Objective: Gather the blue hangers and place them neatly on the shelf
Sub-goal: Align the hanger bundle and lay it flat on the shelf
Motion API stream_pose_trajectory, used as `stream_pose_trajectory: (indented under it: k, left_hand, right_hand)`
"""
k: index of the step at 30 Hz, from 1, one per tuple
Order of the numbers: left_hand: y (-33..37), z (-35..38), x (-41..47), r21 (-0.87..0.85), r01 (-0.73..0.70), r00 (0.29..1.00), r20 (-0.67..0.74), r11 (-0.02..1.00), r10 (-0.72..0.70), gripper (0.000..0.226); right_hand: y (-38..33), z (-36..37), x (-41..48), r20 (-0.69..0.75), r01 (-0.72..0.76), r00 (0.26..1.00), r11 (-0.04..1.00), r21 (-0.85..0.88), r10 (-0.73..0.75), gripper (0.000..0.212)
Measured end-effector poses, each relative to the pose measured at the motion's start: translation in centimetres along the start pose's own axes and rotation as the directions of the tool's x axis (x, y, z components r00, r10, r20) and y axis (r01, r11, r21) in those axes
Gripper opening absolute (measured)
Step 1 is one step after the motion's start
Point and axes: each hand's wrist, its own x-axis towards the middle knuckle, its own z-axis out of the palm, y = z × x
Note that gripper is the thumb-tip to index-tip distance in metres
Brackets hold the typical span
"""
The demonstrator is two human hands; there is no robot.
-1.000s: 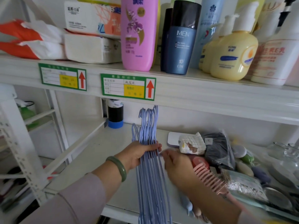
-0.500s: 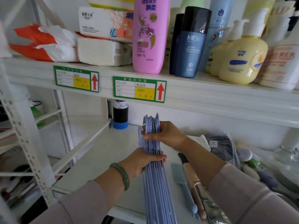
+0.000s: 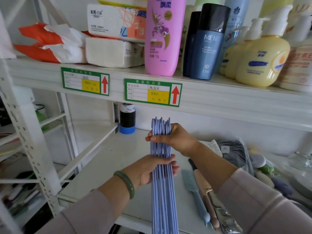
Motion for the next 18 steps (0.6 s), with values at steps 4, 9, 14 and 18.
stream_pose_trajectory:
  k: [4, 9, 14, 18]
  left_hand:
    - [-0.2, 0.4, -0.6, 0.041, -0.015, 0.999, 0.029, 0.999, 0.014, 0.017]
    - [-0.7, 0.3, -0.8, 0.068, -0.057, 0.998, 0.035, 0.996, 0.054, 0.015]
    - [0.2, 0.2, -0.8, 0.121, -0.068, 0.997, 0.054, 0.99, 0.062, 0.01]
    - [1.4, 0.0, -0.8, 0.152, -0.105, 0.994, 0.032, 0.983, 0.101, 0.009]
  right_hand:
    - [0.0, 0.1, -0.3, 0.03, -0.006, 1.0, 1.0, 0.013, 0.005, 0.013]
    - [-0.1, 0.0, -0.5, 0.051, -0.026, 0.998, 1.0, 0.015, 0.025, 0.013]
    - [-0.3, 0.1, -0.4, -0.01, -0.032, 0.999, 0.998, 0.055, 0.033, 0.014]
    - [0.7, 0.3, -1.0, -0.247, -0.097, 0.966, 0.994, -0.056, 0.08, 0.043]
